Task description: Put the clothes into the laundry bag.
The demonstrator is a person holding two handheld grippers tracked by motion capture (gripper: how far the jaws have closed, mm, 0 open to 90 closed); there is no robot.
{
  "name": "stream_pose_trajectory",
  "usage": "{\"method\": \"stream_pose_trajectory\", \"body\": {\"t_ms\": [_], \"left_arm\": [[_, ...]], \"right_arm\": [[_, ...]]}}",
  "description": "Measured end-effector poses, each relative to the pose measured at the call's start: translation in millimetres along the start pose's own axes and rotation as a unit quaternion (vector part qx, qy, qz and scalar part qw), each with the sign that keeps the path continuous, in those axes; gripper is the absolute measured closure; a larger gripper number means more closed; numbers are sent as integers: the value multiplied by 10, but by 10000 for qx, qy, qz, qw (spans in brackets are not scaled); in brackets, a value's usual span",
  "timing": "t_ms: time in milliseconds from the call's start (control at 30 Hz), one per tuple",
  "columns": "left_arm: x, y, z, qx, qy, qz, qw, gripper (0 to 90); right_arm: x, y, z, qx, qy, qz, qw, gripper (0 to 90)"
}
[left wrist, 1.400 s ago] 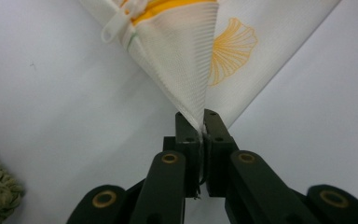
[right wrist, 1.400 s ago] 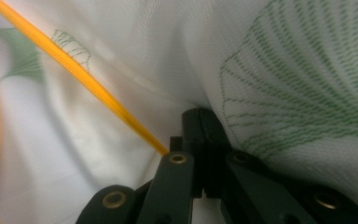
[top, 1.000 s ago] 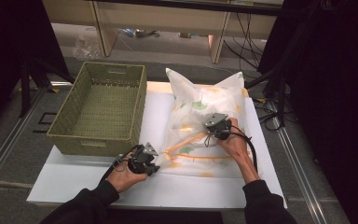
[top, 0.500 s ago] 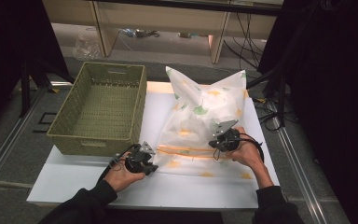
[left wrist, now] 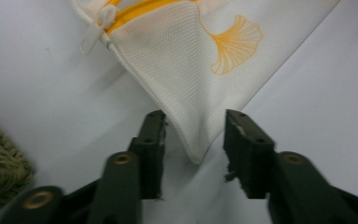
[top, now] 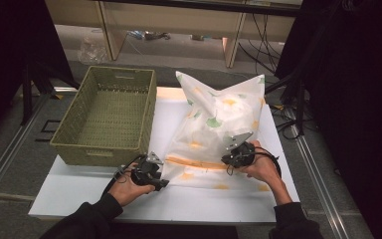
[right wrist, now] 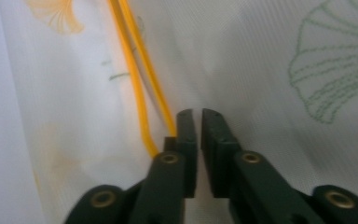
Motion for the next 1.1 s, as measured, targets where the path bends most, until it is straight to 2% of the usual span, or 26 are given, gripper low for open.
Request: {"method": "stream_pose_trajectory", "body": {"t_ms": [33, 67, 133, 167, 267, 300, 333, 400, 467, 533, 567, 633, 767, 800, 900, 967, 1100], "left_arm": [[-1, 31, 16, 64, 29, -43, 10000, 501], [-6, 46, 31, 49, 13, 58, 10000, 476], [-21, 84, 55, 104, -33, 123, 9999, 420], [-34, 97, 64, 124, -108, 229, 9996, 387], [-69, 147, 88, 255, -291, 303, 9988, 333], [-79, 153, 97, 249, -281, 378, 9986, 318], [-86, 161, 101, 322, -287, 431, 9981, 303], [-92, 188, 109, 354, -389, 505, 9973, 277], [-98, 199, 106, 497, -466, 537, 9962, 260], [-101, 211, 113, 552, -466, 575, 9957, 247], [-101, 213, 106, 528, -448, 585, 9959, 241], [-97, 234, 111, 563, -450, 637, 9954, 231], [-78, 301, 146, 586, -394, 763, 9946, 202], [-73, 320, 148, 602, -417, 774, 9943, 202], [-51, 371, 173, 632, -461, 927, 9926, 203], [-38, 406, 183, 636, -459, 1006, 9918, 203], [-26, 477, 193, 667, -400, 1156, 9902, 203]], "right_arm": [[0, 16, 6, -21, -56, 49, 10000, 802], [5, 36, 9, -55, -114, 106, 9999, 782], [18, 71, 28, -114, -46, 230, 9997, 774], [21, 94, 15, -125, -137, 255, 9995, 766], [44, 194, 14, -215, -150, 362, 9990, 729], [53, 239, 18, -230, -146, 435, 9987, 719], [60, 297, 7, -242, -255, 492, 9982, 702], [75, 399, 10, -254, -126, 677, 9973, 667], [86, 491, 8, -321, -162, 835, 9959, 603], [91, 561, 13, -362, -359, 952, 9942, 563], [98, 578, 24, -346, -313, 1053, 9933, 552], [103, 619, 6, -324, -468, 1144, 9918, 526], [114, 663, -9, -363, -528, 1362, 9886, 467], [109, 663, -22, -311, -605, 1368, 9883, 460], [100, 655, -53, -360, -662, 1462, 9864, 449], [96, 640, -85, -415, -731, 1599, 9835, 444], [110, 613, -138, -323, -816, 1621, 9829, 417]]}}
Point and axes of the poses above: each handheld gripper's, and its own axes: y roughly backward along the jaws, x roughly out of its top, z roughly to its right, the point moved 2 cm from there along -y, roughly forward along the jaws, and after that the axes turned 9 degrees about -y, right-handed, at the moved point
